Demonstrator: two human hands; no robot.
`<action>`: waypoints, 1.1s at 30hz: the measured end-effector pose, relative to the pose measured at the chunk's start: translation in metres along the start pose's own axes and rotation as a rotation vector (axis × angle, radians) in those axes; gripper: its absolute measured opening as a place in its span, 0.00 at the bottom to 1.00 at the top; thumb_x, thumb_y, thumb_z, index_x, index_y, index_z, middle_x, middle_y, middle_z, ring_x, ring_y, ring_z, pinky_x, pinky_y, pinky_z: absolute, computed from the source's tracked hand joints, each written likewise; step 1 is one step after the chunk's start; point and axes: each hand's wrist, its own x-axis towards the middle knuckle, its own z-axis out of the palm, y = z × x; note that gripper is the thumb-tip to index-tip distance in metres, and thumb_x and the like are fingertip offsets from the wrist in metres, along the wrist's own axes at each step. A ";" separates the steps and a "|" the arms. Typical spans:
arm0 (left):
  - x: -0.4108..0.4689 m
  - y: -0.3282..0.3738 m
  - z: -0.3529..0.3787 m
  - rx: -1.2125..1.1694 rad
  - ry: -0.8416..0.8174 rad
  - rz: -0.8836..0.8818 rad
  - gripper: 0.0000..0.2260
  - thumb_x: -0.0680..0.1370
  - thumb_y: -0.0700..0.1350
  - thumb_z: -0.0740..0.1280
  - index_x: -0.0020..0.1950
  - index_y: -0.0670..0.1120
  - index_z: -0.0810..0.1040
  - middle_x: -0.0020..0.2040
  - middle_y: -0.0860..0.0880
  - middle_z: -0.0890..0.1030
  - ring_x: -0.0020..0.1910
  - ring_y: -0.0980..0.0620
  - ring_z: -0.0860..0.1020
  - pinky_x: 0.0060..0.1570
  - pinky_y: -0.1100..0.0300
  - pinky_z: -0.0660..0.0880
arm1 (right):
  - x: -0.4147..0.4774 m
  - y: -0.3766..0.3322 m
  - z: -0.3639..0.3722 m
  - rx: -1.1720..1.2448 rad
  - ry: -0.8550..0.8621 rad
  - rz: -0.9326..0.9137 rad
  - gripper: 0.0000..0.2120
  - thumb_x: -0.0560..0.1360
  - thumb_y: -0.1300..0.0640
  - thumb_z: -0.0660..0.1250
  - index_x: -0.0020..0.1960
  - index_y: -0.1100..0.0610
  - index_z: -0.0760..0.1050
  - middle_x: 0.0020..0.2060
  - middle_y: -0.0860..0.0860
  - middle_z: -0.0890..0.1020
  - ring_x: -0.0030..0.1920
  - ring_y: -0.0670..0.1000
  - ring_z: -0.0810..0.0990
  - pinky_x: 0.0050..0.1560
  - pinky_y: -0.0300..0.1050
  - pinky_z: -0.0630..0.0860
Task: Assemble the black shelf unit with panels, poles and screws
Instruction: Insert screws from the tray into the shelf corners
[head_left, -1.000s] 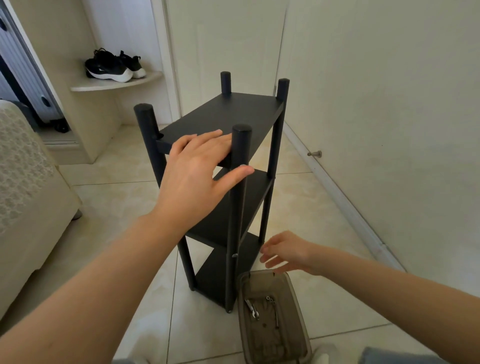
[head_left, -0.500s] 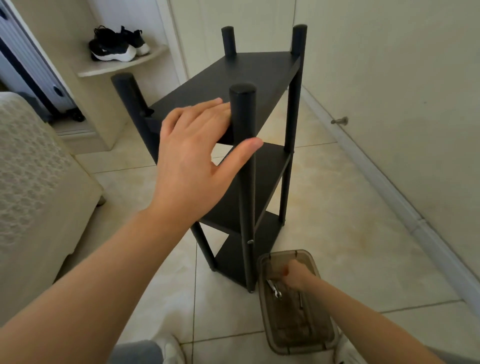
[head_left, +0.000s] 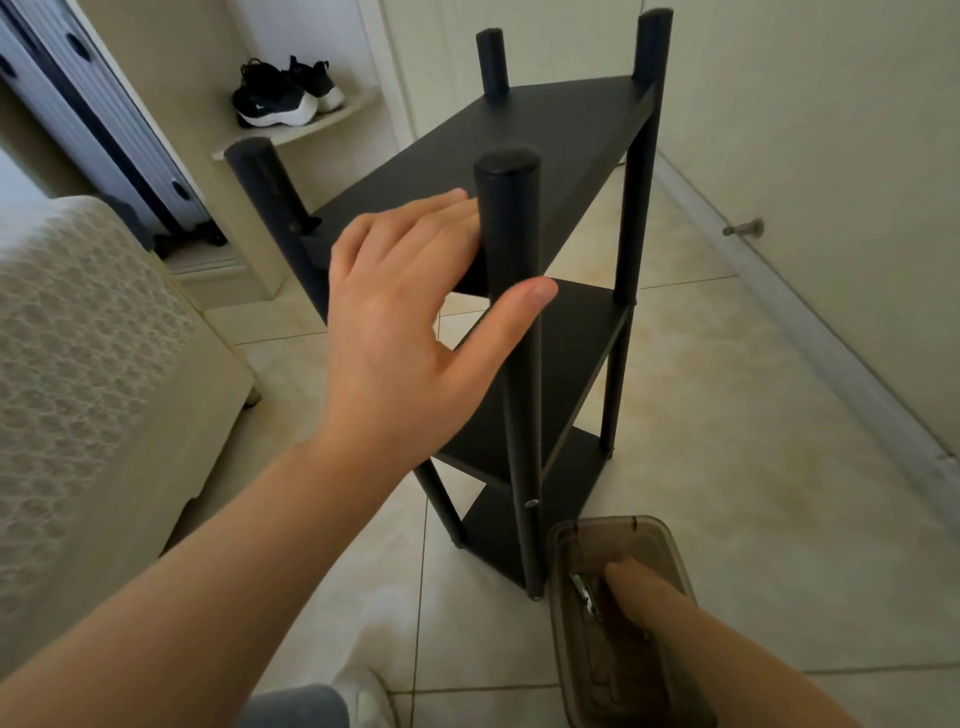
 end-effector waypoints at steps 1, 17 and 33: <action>0.000 0.000 0.000 -0.002 0.003 -0.004 0.21 0.81 0.59 0.60 0.63 0.46 0.80 0.57 0.58 0.77 0.65 0.51 0.75 0.69 0.53 0.62 | 0.003 0.001 0.002 0.002 0.002 -0.015 0.10 0.82 0.60 0.55 0.46 0.55 0.74 0.48 0.55 0.78 0.43 0.49 0.75 0.41 0.39 0.70; 0.000 0.005 0.001 0.013 0.016 -0.016 0.18 0.81 0.56 0.61 0.63 0.47 0.79 0.57 0.59 0.77 0.63 0.57 0.73 0.68 0.61 0.60 | 0.024 0.021 -0.007 -0.011 -0.078 0.092 0.16 0.82 0.60 0.58 0.69 0.58 0.71 0.66 0.57 0.74 0.63 0.55 0.77 0.65 0.48 0.72; 0.002 0.008 -0.002 0.012 -0.039 -0.052 0.20 0.80 0.58 0.61 0.63 0.48 0.80 0.58 0.59 0.78 0.65 0.55 0.73 0.69 0.58 0.59 | 0.013 0.013 -0.038 -0.107 -0.026 0.144 0.11 0.81 0.56 0.61 0.61 0.55 0.77 0.58 0.51 0.81 0.57 0.50 0.79 0.60 0.44 0.76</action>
